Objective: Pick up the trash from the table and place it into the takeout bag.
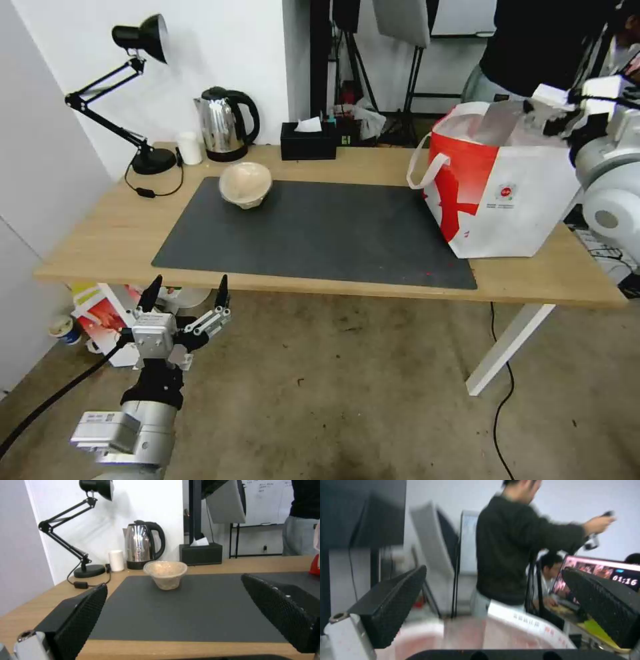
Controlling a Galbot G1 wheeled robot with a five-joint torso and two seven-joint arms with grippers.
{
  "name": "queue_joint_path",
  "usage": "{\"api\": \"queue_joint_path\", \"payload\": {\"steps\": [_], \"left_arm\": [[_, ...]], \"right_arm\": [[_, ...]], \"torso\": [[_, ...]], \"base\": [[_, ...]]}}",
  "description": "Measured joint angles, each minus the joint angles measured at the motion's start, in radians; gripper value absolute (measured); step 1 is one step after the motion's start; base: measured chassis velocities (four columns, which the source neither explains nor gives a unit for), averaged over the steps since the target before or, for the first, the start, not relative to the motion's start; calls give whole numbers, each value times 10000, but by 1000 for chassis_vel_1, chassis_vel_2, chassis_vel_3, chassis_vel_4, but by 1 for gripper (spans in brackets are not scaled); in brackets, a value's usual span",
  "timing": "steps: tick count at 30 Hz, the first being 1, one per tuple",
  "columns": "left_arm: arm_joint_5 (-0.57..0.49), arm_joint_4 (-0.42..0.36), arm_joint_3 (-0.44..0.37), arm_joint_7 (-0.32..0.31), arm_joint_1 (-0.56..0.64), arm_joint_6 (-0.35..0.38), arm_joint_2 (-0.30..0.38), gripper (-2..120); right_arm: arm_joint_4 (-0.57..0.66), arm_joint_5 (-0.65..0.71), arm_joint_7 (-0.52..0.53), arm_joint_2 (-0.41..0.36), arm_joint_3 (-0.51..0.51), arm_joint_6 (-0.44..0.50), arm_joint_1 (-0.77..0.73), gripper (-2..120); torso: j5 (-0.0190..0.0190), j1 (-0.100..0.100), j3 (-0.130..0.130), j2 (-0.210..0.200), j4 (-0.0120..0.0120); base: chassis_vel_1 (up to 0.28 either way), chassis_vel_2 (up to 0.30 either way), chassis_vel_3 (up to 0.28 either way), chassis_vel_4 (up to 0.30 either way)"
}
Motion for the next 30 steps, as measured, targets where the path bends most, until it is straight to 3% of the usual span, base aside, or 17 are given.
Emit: {"api": "queue_joint_path", "payload": {"steps": [6,7,10,14,16,22,30], "left_arm": [[-48,114,-4,-3,-106,-4,-46,100],[-48,114,-4,-3,-106,-4,-46,100],[-56,127,-19,-4,-79,-34,-105,100],[-69,119,-34,-4,-81,-38,-116,100],[-68,103,-22,-5,-66,-39,-131,100],[-63,102,4,-4,-47,-44,-139,100],[-56,69,23,-3,-23,-55,-152,100]], "right_arm": [[1676,69,601,125,571,1115,-794,100],[1676,69,601,125,571,1115,-794,100],[3216,-44,595,271,1080,1176,-2128,100],[4014,-415,473,605,1597,1228,-3375,100],[4621,-1181,226,1105,2086,1475,-4768,100],[5396,-2759,-37,2046,2449,1734,-7048,100],[5442,-5295,161,3162,1425,1709,-9317,100]], "torso": [[-3,0,0,0,-1],[-3,0,0,0,-1],[-2,-1,-1,1,-1],[-5,-1,-1,0,0],[3,-1,-1,0,-2],[-5,-2,-2,1,-2],[0,-2,-1,1,-1]], "base": [[0,0,0,0],[0,0,0,0],[0,0,0,0],[0,0,0,0],[0,0,0,0],[0,0,0,0],[0,0,0,0]]}}
